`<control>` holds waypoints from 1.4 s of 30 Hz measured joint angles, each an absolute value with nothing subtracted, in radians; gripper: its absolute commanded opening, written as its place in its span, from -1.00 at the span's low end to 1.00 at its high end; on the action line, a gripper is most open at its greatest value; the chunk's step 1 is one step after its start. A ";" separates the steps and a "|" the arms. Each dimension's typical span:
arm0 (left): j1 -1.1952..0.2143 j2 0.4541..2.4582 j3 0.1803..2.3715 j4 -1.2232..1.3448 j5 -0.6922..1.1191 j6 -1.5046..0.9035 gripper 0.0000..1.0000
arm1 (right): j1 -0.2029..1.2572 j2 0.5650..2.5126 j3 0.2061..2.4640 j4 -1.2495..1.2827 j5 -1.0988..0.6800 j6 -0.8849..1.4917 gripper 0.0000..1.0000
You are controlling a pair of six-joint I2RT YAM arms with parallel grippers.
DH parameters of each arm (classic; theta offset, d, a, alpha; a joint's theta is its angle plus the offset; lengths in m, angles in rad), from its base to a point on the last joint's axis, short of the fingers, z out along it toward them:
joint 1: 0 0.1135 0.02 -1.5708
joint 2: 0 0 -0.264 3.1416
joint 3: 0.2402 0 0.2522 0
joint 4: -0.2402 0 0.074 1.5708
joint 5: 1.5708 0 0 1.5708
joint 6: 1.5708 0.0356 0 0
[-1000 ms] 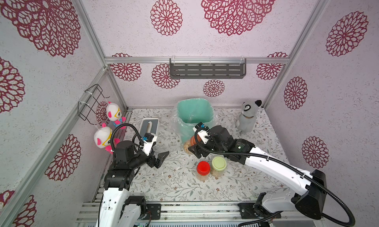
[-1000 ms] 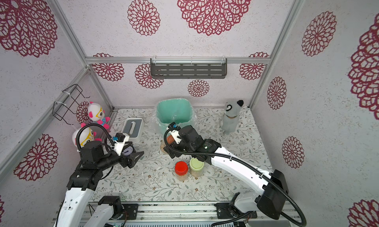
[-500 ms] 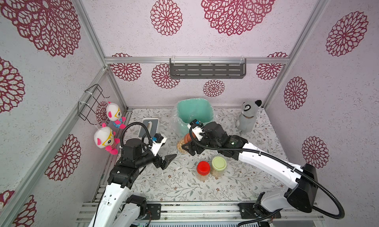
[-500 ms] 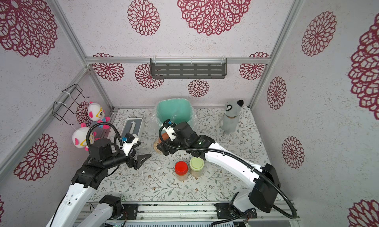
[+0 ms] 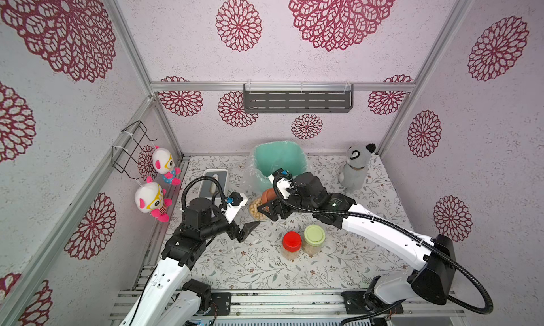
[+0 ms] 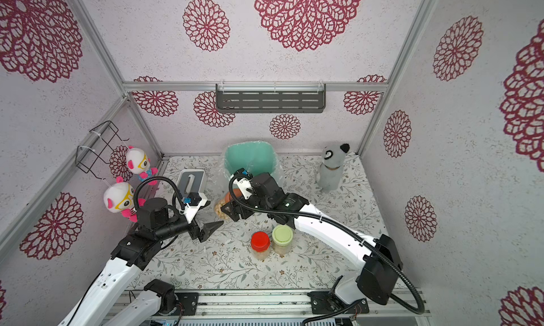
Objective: Empty moldy peanuts from jars
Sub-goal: Pick up the jar from the center of the board.
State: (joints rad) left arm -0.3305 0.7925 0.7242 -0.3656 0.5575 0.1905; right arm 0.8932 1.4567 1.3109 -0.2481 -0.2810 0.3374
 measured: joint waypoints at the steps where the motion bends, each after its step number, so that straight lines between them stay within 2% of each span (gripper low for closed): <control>1: -0.335 0.805 0.724 -0.354 0.556 0.195 0.95 | 0.891 1.459 1.311 -0.245 -0.290 0.342 -1.00; 17: -0.384 0.937 0.725 -0.204 0.552 0.221 0.95 | 0.849 1.515 1.332 -0.236 -0.432 0.378 -1.00; 34: -0.403 0.994 0.725 -0.128 0.575 0.221 1.00 | 0.831 1.550 1.345 -0.218 -0.556 0.390 -1.00; 42: -0.404 0.995 0.724 -0.109 0.582 0.218 0.88 | 0.823 1.550 1.341 -0.189 -0.585 0.413 -1.00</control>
